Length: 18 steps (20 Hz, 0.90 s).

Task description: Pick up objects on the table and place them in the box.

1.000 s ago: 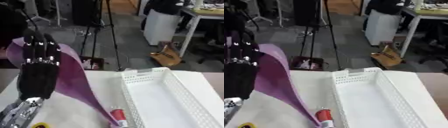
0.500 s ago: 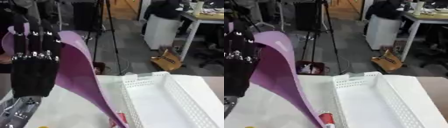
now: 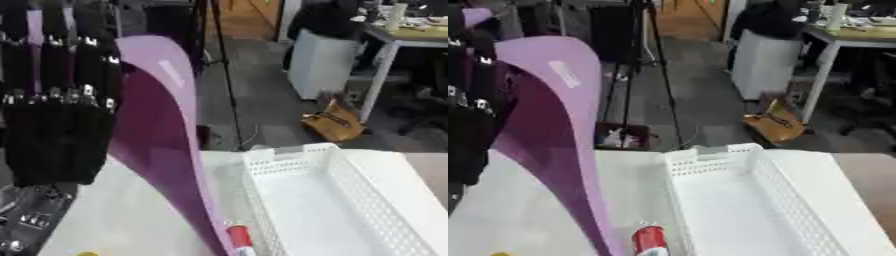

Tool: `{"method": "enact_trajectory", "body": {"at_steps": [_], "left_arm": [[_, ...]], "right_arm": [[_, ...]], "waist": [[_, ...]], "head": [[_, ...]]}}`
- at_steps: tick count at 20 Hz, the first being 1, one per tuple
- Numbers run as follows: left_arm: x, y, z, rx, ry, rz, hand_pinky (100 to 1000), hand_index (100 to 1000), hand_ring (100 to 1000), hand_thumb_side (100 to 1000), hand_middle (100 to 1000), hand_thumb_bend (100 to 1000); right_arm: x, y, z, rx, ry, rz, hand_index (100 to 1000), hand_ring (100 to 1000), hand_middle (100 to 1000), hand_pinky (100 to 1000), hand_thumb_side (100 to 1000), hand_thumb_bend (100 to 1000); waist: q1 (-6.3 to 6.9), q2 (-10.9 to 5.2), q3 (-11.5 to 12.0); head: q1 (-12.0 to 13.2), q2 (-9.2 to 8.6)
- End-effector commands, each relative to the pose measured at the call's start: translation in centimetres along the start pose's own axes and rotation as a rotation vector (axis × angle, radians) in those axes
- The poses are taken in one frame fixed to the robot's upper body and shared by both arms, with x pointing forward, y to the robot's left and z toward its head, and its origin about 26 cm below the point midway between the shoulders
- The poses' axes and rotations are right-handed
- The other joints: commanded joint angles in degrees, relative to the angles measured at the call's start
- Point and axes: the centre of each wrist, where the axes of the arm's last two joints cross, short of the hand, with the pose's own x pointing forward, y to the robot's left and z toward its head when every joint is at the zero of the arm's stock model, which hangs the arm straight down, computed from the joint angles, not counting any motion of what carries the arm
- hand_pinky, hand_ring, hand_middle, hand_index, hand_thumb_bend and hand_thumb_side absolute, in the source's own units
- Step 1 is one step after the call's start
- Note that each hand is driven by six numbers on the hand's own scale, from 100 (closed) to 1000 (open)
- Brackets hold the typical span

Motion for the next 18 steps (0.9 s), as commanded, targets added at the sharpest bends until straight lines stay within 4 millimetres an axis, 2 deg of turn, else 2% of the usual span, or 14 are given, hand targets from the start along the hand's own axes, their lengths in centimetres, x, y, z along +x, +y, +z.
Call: {"method": "enact_trajectory", "body": {"at_steps": [1,5,6,9,10,13,14,18], "left_arm": [[-0.6,0.0,-1.5,0.044,0.023,-0.008,791,576,699,395,608,441],[-0.1,0.3,-2.2,0.062,0.047,0.019,787,576,696,399,606,434],[0.1,0.4,-2.5,0.065,0.062,0.03,716,572,649,428,548,418],[0.6,0.5,-2.7,0.068,0.085,0.052,704,572,641,431,534,417],[0.8,0.5,-2.7,0.062,0.095,0.061,683,573,602,438,445,409],[1.3,0.5,-2.5,0.049,0.11,0.081,683,574,593,450,424,405],[1.5,0.5,-2.5,0.045,0.115,0.091,671,576,548,453,354,399],[2.1,0.6,-2.7,0.04,0.132,0.123,669,577,538,450,355,397]], "right_arm": [[0.6,0.4,-1.3,-0.008,-0.059,-0.031,593,560,533,593,460,100],[0.6,0.5,-1.4,-0.007,-0.059,-0.031,593,560,533,593,459,100],[0.7,0.5,-1.3,-0.006,-0.058,-0.032,591,560,533,593,457,100],[0.7,0.6,-1.4,-0.005,-0.057,-0.034,591,560,533,593,457,100],[0.7,0.6,-1.4,-0.005,-0.058,-0.035,591,561,533,593,454,100],[0.7,0.7,-1.5,-0.005,-0.058,-0.036,591,561,533,593,454,100],[0.7,0.7,-1.5,-0.005,-0.057,-0.036,590,561,532,594,450,100],[0.7,0.8,-1.5,-0.004,-0.055,-0.037,590,561,532,594,449,100]], "waist": [[0.05,-1.52,-0.1],[0.17,-1.69,-0.2],[0.22,-1.72,-0.4],[0.29,-1.75,-0.4],[0.39,-1.8,-0.6],[0.61,-1.86,-0.8],[0.75,-1.88,-1.0],[1.02,-1.91,-1.1]], "head": [[-0.1,0.35],[0.0,0.36],[0.2,0.08],[0.3,-0.2],[0.4,-0.37],[0.5,-0.64],[0.6,-0.57],[0.6,-0.34]]}}
